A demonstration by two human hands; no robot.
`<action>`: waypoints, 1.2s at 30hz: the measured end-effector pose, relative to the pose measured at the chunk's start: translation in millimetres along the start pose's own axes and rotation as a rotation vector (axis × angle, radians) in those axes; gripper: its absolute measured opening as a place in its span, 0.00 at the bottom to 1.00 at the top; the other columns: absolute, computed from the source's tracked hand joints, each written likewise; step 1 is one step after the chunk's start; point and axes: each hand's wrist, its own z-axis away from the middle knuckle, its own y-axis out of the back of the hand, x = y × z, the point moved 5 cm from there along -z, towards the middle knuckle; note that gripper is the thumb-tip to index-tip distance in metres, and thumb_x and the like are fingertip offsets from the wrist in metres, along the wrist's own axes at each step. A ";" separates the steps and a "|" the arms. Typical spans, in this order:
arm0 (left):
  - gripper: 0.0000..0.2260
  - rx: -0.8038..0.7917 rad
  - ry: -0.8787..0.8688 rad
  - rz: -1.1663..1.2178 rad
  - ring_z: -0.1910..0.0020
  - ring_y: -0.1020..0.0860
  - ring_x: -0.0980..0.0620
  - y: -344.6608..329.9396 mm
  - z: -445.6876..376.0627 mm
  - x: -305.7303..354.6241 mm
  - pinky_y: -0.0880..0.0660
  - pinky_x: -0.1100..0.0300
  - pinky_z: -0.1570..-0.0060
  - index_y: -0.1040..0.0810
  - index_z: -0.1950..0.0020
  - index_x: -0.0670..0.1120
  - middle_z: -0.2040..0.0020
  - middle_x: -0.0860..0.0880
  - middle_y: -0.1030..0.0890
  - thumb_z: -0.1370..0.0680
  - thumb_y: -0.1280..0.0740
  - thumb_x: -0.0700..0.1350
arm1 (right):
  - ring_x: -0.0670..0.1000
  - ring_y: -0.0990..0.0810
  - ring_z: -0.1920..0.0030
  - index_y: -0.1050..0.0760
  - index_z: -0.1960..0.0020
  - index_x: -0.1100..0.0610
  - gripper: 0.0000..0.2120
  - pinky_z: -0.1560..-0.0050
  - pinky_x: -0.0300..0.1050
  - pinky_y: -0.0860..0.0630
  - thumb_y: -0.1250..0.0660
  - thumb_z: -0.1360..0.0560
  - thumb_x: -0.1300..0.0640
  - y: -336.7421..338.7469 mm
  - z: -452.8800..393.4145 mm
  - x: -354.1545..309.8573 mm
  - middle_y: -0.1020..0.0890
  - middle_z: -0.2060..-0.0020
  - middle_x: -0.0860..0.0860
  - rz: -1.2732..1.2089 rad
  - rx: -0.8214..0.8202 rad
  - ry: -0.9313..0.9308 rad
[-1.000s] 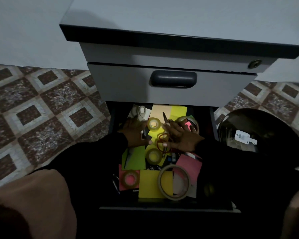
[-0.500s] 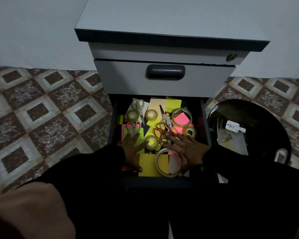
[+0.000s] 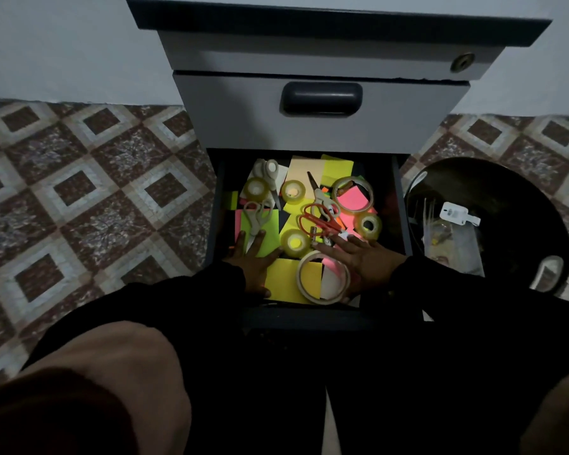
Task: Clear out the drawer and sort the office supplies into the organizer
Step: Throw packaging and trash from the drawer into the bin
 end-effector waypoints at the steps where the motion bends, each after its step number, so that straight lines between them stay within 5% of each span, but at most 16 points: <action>1: 0.43 0.011 0.001 -0.001 0.28 0.68 0.34 1.4 -1.7 -0.4 0.51 0.36 0.29 0.64 0.25 0.59 0.25 0.47 0.71 0.26 0.35 0.61 | 0.60 0.59 0.24 0.68 0.28 0.37 0.53 0.28 0.65 0.52 0.30 0.34 0.36 -0.9 -3.0 1.3 0.61 0.24 0.49 0.002 0.011 0.000; 15: 0.46 0.151 0.057 0.054 0.25 0.63 0.37 22.7 -13.4 -12.2 0.49 0.41 0.29 0.65 0.25 0.59 0.24 0.48 0.68 0.27 0.32 0.57 | 0.58 0.55 0.24 0.66 0.26 0.41 0.50 0.29 0.63 0.49 0.33 0.31 0.35 13.2 -3.9 1.9 0.56 0.23 0.52 -0.020 0.196 -0.088; 23: 0.35 0.446 -0.008 0.131 0.26 0.44 0.44 70.1 12.9 -0.4 0.41 0.43 0.31 0.54 0.23 0.51 0.23 0.47 0.45 0.22 0.38 0.54 | 0.58 0.50 0.24 0.62 0.24 0.45 0.47 0.28 0.57 0.42 0.32 0.30 0.42 45.8 27.7 14.8 0.55 0.23 0.53 -0.175 0.297 0.000; 31: 0.40 0.586 -0.255 0.358 0.31 0.34 0.43 121.7 28.6 92.5 0.32 0.48 0.37 0.43 0.24 0.49 0.28 0.45 0.33 0.31 0.36 0.62 | 0.57 0.41 0.26 0.50 0.24 0.53 0.47 0.29 0.49 0.40 0.25 0.33 0.48 71.2 104.4 62.4 0.45 0.25 0.56 -0.297 0.515 -0.066; 36: 0.39 0.533 -0.324 0.330 0.28 0.38 0.44 134.0 25.7 159.4 0.36 0.52 0.33 0.45 0.23 0.48 0.26 0.44 0.38 0.28 0.33 0.60 | 0.54 0.43 0.25 0.52 0.23 0.51 0.46 0.29 0.49 0.40 0.27 0.31 0.48 49.7 152.7 104.8 0.46 0.24 0.52 -0.296 0.533 -0.188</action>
